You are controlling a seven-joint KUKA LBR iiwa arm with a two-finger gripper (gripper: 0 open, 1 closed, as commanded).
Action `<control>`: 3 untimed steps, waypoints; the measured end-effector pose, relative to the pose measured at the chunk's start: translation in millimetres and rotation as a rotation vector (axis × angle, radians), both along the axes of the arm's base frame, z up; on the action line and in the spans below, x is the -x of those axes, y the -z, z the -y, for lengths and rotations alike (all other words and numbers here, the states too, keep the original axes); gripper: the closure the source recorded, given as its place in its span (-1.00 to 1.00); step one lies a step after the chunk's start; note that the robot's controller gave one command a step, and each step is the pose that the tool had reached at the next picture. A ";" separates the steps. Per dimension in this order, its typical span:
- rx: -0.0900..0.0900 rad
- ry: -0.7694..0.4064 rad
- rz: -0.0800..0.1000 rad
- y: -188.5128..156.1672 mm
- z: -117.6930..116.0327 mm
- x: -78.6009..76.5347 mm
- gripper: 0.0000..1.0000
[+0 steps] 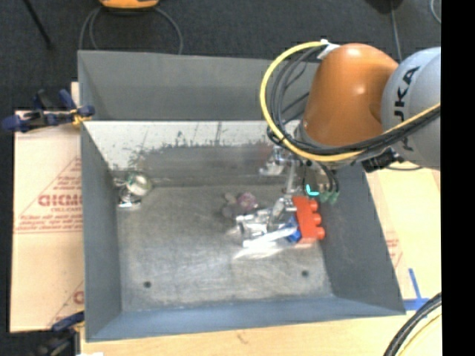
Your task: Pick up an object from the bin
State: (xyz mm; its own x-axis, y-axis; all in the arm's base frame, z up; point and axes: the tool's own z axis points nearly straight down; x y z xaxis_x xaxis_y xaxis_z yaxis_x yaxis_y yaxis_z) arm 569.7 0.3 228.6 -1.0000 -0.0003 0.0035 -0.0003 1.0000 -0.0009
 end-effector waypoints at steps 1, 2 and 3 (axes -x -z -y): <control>0.000 -0.118 -0.001 109.1 28.6 -0.7 -1.00; -0.002 0.015 0.012 143.6 48.9 -3.0 -1.00; -0.002 0.016 0.009 145.8 49.5 -2.1 1.00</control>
Offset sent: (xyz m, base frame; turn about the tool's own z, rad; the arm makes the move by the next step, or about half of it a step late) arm 0.0018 -0.0261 -0.1051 -0.1207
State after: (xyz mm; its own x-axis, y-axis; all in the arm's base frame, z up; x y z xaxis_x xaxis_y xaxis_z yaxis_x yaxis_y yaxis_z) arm 571.8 -49.2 82.8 -0.9999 0.0155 -0.0050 0.0154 0.9999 0.0011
